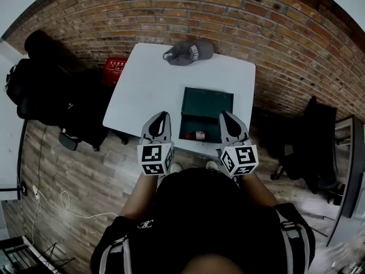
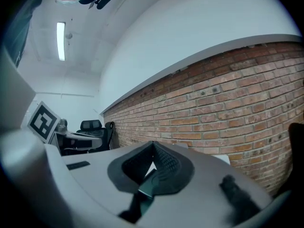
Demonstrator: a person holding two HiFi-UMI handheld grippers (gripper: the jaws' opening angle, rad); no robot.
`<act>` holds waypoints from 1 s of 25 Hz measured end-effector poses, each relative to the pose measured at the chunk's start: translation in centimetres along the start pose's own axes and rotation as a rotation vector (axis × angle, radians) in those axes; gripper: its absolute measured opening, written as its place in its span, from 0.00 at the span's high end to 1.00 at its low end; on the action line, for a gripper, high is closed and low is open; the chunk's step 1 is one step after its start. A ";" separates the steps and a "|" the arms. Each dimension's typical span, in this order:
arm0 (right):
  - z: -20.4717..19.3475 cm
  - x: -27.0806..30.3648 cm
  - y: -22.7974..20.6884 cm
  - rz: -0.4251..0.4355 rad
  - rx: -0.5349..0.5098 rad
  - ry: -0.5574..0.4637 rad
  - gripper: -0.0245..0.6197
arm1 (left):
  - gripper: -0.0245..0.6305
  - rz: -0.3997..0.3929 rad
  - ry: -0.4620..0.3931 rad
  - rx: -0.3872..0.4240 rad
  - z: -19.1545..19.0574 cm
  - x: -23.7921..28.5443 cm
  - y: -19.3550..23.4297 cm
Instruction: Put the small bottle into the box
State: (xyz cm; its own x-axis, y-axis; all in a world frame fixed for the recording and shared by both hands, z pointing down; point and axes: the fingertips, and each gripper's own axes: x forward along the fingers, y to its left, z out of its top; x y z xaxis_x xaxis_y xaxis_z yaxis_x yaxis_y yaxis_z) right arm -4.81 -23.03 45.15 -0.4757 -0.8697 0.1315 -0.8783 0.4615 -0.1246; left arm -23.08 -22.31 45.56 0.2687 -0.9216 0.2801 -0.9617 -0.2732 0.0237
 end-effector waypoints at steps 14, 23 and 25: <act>0.4 0.1 -2.2 -0.136 -0.017 -0.025 0.92 | 0.92 0.002 0.074 0.039 -1.4 0.3 0.3; 0.0 0.6 -2.4 -0.131 -0.007 -0.009 0.92 | 0.92 0.004 0.064 0.027 -1.3 0.9 0.2; -0.2 0.7 -2.4 -0.127 -0.004 -0.004 0.92 | 0.92 0.008 0.077 0.029 -1.6 0.8 0.3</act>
State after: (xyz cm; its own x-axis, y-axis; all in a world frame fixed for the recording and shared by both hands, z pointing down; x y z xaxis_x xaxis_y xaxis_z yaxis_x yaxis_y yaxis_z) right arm -3.05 -24.66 45.72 -0.3608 -0.9218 0.1416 -0.9315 0.3488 -0.1029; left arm -23.21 -22.71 47.38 0.2549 -0.9002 0.3532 -0.9615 -0.2746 -0.0060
